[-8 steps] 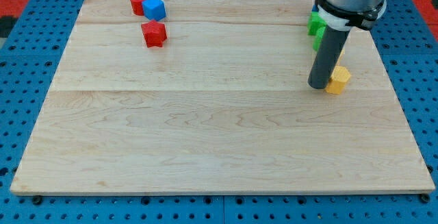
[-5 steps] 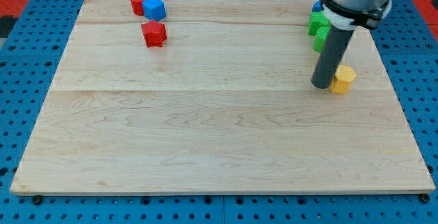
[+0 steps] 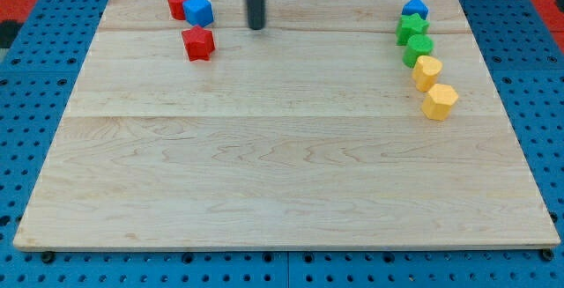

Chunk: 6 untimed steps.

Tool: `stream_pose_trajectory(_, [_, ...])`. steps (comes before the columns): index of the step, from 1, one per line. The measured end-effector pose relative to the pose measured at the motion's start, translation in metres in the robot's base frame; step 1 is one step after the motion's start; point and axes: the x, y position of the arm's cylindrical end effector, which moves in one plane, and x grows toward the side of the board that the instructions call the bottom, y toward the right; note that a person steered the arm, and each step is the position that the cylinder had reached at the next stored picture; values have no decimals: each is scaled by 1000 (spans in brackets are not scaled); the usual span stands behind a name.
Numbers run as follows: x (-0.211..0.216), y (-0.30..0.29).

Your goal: Place the red star to the center of the board

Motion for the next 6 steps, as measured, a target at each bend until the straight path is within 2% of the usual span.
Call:
stream_pose_trajectory(1, [9,-83])
stream_pose_trajectory(2, [40,-71])
stream_pose_trajectory(3, [33,-19])
stream_pose_trajectory(4, [44,28])
stream_pose_trajectory(5, [89,38])
stream_pose_trajectory(6, [111,57])
